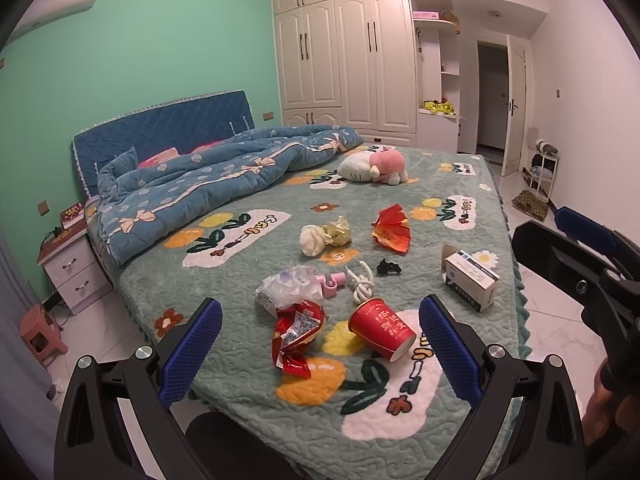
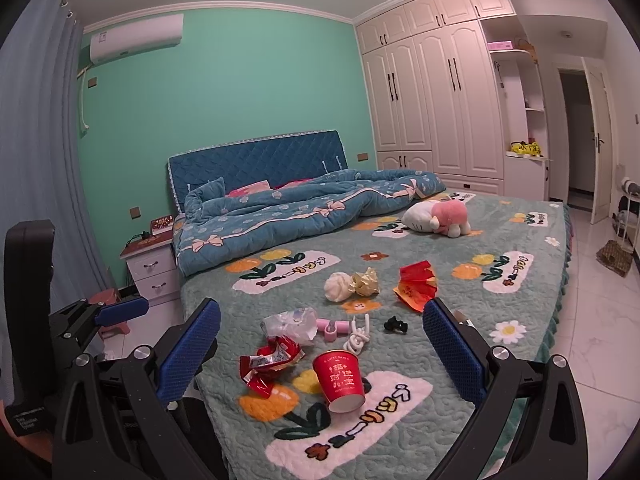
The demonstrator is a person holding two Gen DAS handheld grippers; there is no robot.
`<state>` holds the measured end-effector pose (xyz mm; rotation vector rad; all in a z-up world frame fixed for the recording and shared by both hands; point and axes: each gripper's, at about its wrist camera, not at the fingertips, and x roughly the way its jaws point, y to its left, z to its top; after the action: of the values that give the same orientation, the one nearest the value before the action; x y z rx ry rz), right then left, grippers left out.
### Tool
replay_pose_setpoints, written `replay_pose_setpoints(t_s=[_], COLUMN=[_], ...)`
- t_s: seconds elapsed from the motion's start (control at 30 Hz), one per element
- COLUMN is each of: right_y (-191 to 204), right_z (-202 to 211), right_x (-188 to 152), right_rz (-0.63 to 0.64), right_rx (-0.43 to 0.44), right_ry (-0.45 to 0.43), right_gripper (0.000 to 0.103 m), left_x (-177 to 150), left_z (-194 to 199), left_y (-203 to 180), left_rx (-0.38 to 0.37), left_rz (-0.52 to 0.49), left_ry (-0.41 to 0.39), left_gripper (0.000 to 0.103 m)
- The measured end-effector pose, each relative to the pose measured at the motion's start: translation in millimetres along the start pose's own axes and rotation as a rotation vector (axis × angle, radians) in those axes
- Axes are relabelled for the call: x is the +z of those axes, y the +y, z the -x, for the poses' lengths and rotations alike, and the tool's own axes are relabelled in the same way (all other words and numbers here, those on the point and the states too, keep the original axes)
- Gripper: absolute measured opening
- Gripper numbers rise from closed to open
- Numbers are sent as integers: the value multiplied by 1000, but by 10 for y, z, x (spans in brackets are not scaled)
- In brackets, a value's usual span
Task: Collect trash
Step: 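Move both tools toward the trash on the bed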
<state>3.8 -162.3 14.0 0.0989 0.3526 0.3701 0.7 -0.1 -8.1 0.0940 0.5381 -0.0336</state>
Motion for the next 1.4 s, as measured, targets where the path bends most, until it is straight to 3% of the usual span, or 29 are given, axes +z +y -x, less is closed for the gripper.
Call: replay_pose_setpoints(t_s=[0.43,0.77,1.4], right_y=[-36,-77,-142], right_z=[0,-35,-65], right_x=[82,73,-10], right_rz=[14,73,33], right_rx=[51,136,151], right_ry=[19,63,89], right_gripper=[99,99,99], left_x=[103,69,28], left_z=[17,49,18], left_y=[216,141,84], left_rx=[-130,-215,-231], left_rz=[31,-75,-111], left_ry=[-6,3,30], left_gripper=[97,97,97])
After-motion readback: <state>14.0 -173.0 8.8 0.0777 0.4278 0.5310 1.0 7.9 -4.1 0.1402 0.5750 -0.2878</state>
